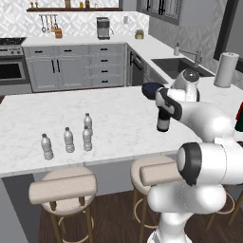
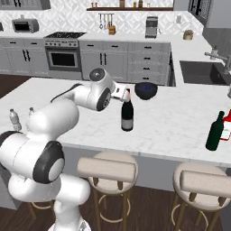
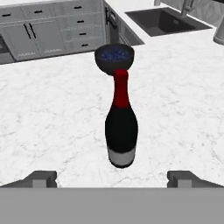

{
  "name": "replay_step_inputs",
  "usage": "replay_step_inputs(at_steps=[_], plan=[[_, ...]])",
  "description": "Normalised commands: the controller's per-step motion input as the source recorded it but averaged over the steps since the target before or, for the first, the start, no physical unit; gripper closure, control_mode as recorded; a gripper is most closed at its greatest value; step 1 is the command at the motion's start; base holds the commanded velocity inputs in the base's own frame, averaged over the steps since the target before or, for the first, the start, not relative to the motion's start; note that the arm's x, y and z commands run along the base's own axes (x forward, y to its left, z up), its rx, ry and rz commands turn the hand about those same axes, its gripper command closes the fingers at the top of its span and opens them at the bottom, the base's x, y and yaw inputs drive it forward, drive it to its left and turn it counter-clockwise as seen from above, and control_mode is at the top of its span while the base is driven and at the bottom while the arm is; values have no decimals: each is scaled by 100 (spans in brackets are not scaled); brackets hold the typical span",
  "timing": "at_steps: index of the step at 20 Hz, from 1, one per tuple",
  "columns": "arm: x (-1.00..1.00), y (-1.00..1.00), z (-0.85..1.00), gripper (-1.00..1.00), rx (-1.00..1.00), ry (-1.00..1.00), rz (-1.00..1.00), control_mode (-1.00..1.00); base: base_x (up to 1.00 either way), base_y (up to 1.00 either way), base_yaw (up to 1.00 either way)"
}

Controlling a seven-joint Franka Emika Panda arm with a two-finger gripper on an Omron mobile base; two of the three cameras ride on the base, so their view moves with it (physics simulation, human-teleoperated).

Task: Move the plastic bottles in the middle to the plastics group, and the glass bottles in the middle to the glass group.

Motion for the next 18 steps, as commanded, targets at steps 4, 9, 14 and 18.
replay_step_inputs(at_steps=[4, 9, 14, 18], plan=[[43, -34, -10, -100, 0, 0, 0, -100, 0, 0, 0], [38, -20, -29, -100, -1, 0, 0, -100, 0, 0, 0], [54, -3, -30, -100, 0, 1, 0, -100, 0, 0, 0], [57, 0, -23, -100, 0, 2, 0, -100, 0, 0, 0]])
